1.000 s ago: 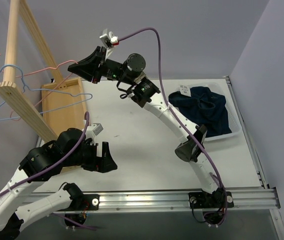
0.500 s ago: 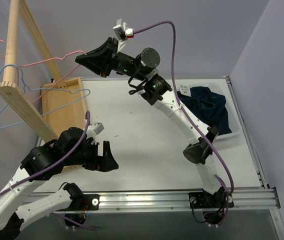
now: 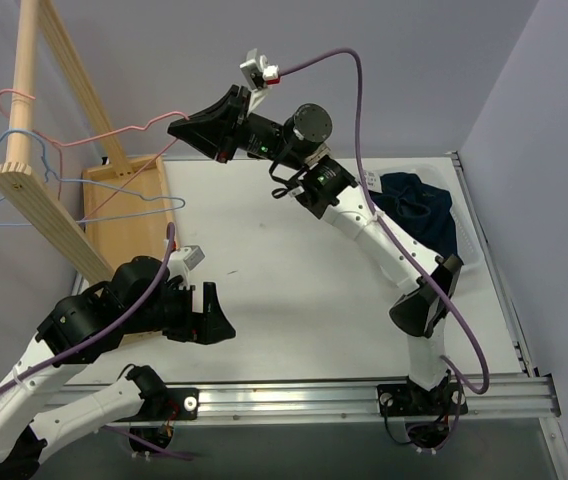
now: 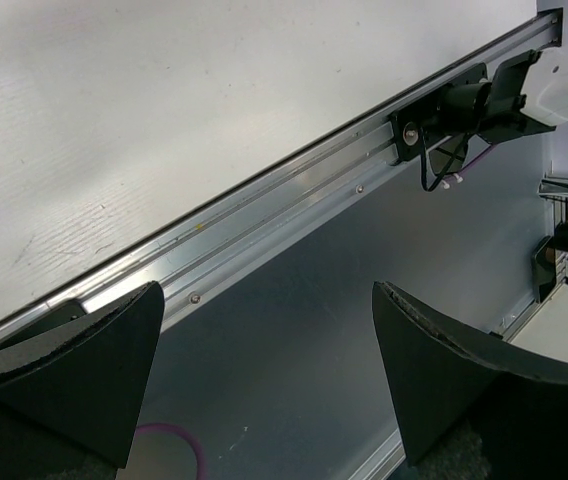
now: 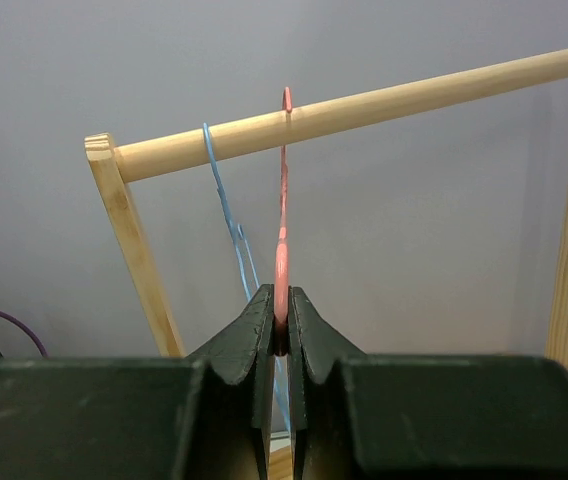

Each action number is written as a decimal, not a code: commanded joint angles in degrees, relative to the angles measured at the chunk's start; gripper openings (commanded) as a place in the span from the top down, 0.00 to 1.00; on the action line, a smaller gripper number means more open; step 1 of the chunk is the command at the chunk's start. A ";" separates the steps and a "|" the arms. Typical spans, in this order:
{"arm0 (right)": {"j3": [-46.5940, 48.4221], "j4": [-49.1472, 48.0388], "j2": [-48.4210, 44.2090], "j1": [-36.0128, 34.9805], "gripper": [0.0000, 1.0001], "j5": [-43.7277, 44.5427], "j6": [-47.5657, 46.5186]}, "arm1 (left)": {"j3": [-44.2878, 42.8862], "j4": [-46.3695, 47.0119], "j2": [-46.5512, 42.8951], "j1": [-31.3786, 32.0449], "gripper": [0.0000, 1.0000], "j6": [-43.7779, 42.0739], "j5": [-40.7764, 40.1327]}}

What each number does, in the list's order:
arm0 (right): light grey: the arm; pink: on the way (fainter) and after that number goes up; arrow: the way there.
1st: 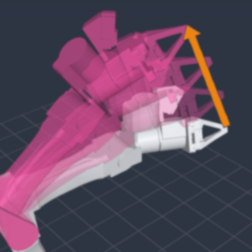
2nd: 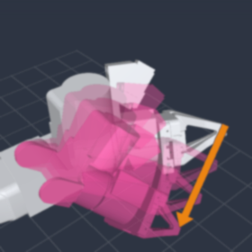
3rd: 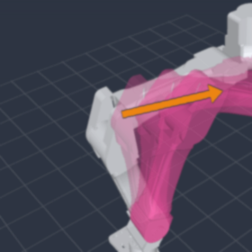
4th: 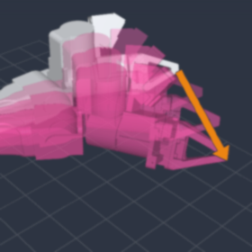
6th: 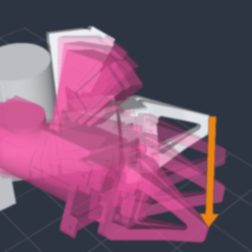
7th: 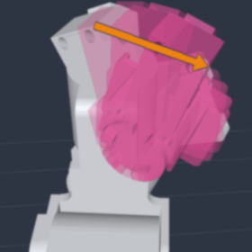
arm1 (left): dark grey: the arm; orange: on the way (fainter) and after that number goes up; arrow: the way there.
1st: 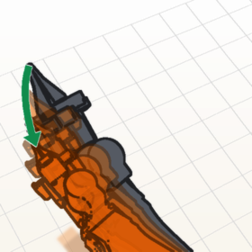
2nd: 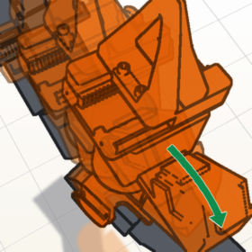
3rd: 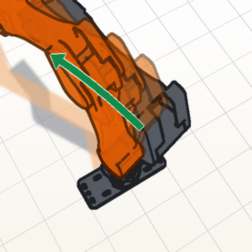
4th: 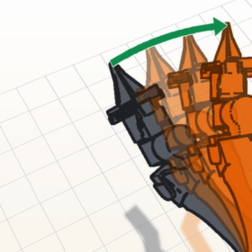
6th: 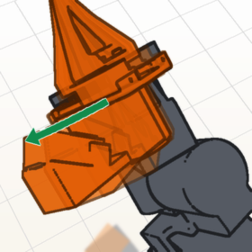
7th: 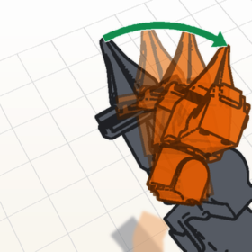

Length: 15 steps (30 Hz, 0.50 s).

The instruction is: Remove the skirt from the hanger

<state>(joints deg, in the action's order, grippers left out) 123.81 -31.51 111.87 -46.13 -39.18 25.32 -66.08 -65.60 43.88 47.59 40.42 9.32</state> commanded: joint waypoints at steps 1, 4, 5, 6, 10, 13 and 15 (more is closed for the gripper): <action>-3.48 -9.27 -6.40 1.04 1.00 1.65 0.87 | -1.77 0.74 -0.37 0.31 0.06 1.24 -0.97; -7.34 -9.80 -8.50 1.22 1.00 2.35 0.70 | -1.94 0.48 -0.37 0.31 0.06 1.50 -1.24; -8.48 -10.15 -9.12 1.30 1.00 2.44 0.61 | -1.86 0.56 -0.46 0.31 0.06 1.59 -1.06; -11.02 -10.41 -9.74 1.39 1.00 2.79 0.61 | -1.51 1.09 -0.55 0.31 0.06 1.67 -0.97; -16.74 -11.21 -13.25 1.92 1.00 3.84 1.22 | -0.54 1.62 -0.72 0.31 0.06 2.29 -0.62; -20.17 -10.68 -14.75 2.36 1.00 4.46 2.10 | 0.25 2.32 -0.90 0.31 0.06 2.99 -0.36; -21.76 -10.24 -15.37 2.45 1.00 4.90 2.71 | 0.43 2.94 -0.99 0.39 0.06 3.43 -0.18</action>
<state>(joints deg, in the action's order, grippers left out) 103.66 -37.52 100.42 -44.97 -35.83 26.89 -65.98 -65.39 43.44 47.62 42.30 8.97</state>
